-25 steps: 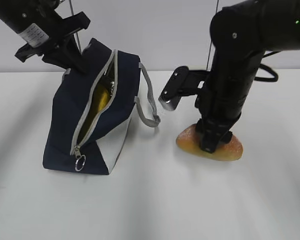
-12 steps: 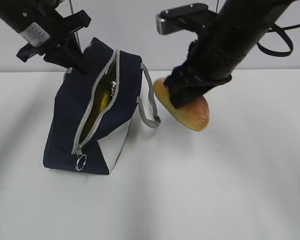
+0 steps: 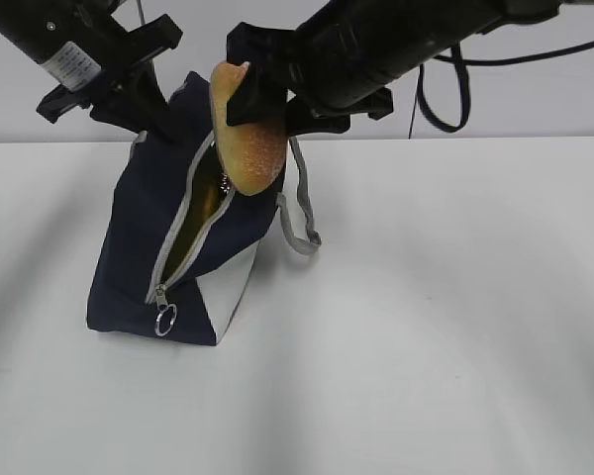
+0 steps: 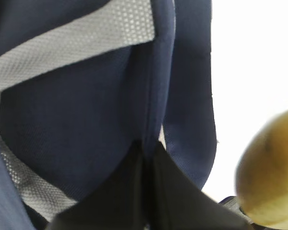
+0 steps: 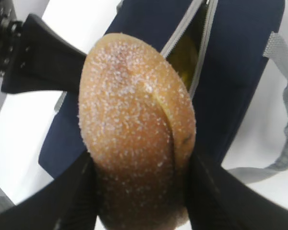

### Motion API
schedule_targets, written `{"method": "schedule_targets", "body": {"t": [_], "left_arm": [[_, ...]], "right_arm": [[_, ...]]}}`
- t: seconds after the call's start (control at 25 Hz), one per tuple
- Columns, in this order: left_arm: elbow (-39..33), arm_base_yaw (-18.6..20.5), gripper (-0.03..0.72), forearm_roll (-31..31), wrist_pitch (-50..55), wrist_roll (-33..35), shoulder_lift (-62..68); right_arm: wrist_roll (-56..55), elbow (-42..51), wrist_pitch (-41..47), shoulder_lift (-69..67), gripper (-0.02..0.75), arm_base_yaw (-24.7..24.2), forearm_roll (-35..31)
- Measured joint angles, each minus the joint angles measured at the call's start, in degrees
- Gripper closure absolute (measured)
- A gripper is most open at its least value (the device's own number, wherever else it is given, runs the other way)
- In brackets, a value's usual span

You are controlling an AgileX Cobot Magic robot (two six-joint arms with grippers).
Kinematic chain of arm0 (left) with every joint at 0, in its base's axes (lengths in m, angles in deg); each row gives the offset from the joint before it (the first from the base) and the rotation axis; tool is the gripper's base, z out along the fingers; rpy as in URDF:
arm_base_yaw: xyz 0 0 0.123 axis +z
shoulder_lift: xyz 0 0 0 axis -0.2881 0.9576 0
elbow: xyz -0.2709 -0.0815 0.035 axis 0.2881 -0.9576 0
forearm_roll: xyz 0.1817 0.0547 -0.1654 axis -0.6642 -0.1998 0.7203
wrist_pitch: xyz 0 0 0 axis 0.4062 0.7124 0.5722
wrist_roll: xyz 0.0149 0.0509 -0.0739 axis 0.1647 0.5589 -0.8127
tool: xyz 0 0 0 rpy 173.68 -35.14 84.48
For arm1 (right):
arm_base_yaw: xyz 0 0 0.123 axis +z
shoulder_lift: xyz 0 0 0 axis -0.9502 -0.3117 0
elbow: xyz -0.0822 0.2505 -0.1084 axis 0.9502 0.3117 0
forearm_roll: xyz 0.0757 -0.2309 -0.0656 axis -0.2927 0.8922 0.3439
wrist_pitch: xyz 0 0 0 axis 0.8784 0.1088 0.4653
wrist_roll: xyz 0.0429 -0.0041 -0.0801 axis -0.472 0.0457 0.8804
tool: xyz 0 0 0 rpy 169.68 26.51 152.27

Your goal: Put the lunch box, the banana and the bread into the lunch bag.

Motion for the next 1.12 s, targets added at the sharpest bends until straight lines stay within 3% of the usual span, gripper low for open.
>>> {"method": "schedule_targets", "body": {"t": [0.24,0.52,0.84,1.12], "left_arm": [[0.0,0.0,0.688,0.1,0.0,0.0,0.0],[0.0,0.0,0.688,0.0,0.0,0.1,0.0],[0.0,0.0,0.688,0.0,0.1,0.1,0.0],[0.0,0.0,0.688,-0.5,0.0,0.3,0.0]], "right_arm": [[-0.1,0.0,-4.3,-7.0,0.381,0.0,-13.9],[-0.3,0.0,-6.2,-12.8,0.37,0.0,-16.6],[4.7,-2.9,-10.3,-14.5,0.116,0.8,-17.9],[5.9,-7.9,-8.0,-17.0,0.09,1.1,-18.1]]}}
